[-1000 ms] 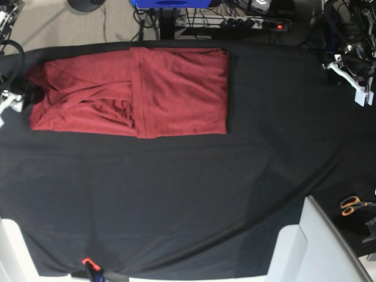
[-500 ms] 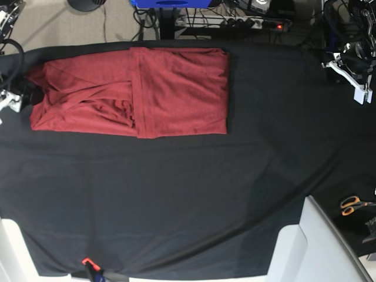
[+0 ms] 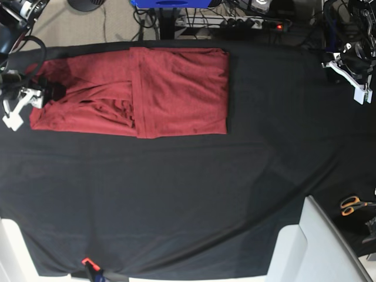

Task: Fold the T-shirt properly
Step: 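Grasp the shirt's end with the right gripper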

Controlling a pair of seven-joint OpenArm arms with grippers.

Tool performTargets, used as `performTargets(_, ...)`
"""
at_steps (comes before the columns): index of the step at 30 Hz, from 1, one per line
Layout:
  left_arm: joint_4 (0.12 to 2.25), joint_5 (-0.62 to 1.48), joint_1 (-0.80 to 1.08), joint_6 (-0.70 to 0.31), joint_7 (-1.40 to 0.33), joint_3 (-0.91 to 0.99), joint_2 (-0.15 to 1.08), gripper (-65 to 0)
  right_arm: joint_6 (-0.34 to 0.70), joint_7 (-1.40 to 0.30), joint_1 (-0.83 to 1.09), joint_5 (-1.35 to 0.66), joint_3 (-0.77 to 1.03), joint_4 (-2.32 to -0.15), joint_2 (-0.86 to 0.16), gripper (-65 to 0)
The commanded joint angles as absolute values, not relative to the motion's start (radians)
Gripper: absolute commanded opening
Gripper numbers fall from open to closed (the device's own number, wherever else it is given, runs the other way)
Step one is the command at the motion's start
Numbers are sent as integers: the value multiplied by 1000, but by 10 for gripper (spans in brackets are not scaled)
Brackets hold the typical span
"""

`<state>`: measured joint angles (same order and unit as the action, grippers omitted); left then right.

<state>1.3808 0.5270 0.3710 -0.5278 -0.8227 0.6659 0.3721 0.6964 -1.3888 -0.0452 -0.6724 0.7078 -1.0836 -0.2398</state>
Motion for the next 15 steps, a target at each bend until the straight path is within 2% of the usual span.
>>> performTargets(1,1392,539,371,-533,-808,673,392,-650,698,-1374,-71,-687,707,-1098,-243,-3)
performTargets(8,1392,539,371,-533,-808,673,392,-650,698,-1372,-73,-684,705,-1098,-189,-3)
performTargets(15,1392,539,371,-533,-808,673,392,-650,698,-1376,-68,-680,704,-1098,-189,-3)
